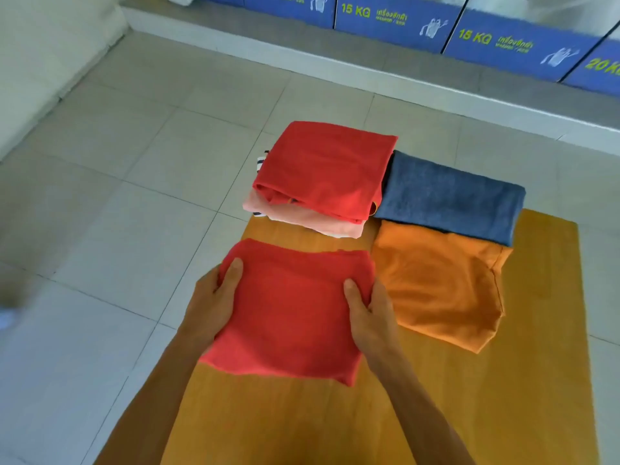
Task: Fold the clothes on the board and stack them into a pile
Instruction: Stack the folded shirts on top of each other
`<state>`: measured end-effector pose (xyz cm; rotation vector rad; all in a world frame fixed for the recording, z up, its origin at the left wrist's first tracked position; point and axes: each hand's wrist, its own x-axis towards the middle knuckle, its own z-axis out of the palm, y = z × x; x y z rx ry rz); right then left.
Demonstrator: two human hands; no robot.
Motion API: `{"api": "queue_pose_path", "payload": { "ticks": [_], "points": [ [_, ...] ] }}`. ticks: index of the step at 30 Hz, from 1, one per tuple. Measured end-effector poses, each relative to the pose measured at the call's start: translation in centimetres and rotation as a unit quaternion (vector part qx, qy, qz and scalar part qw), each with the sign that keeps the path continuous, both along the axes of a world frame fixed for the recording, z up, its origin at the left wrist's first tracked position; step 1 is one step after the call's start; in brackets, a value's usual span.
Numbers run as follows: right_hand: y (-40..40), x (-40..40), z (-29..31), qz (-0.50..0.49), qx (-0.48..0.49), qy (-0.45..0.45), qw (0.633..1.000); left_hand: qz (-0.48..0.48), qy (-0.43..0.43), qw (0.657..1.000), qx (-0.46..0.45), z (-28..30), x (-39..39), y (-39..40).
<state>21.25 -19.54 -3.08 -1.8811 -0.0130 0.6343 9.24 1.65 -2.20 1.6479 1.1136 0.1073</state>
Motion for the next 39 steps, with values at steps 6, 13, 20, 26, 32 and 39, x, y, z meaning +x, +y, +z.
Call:
{"api": "queue_pose_path", "payload": {
  "ticks": [6,13,20,26,32,39],
  "points": [
    [7.3,12.1,8.4,-0.046,0.091,-0.099,0.99,-0.007,-0.118,0.993,0.028,8.6,12.5,8.3],
    [12.8,24.1,5.3,-0.07,-0.04,-0.093,0.992,-0.056,-0.083,0.993,0.069,5.7,26.6,13.8],
    [11.4,23.0,-2.2,-0.084,-0.068,-0.061,0.992,-0.034,0.001,0.996,0.082,-4.4,26.4,11.6],
    [11.5,23.5,-2.5,-0.08,-0.073,-0.066,0.992,-0.03,0.016,0.997,0.076,-4.8,26.8,12.1],
    [10.6,23.1,-1.0,-0.091,-0.027,-0.003,0.996,0.002,0.004,0.999,0.046,-3.2,25.1,11.8],
    [1.7,17.6,0.1,-0.161,-0.03,-0.031,0.986,0.038,-0.024,0.99,0.134,0.1,16.5,9.3]
  ]
}}
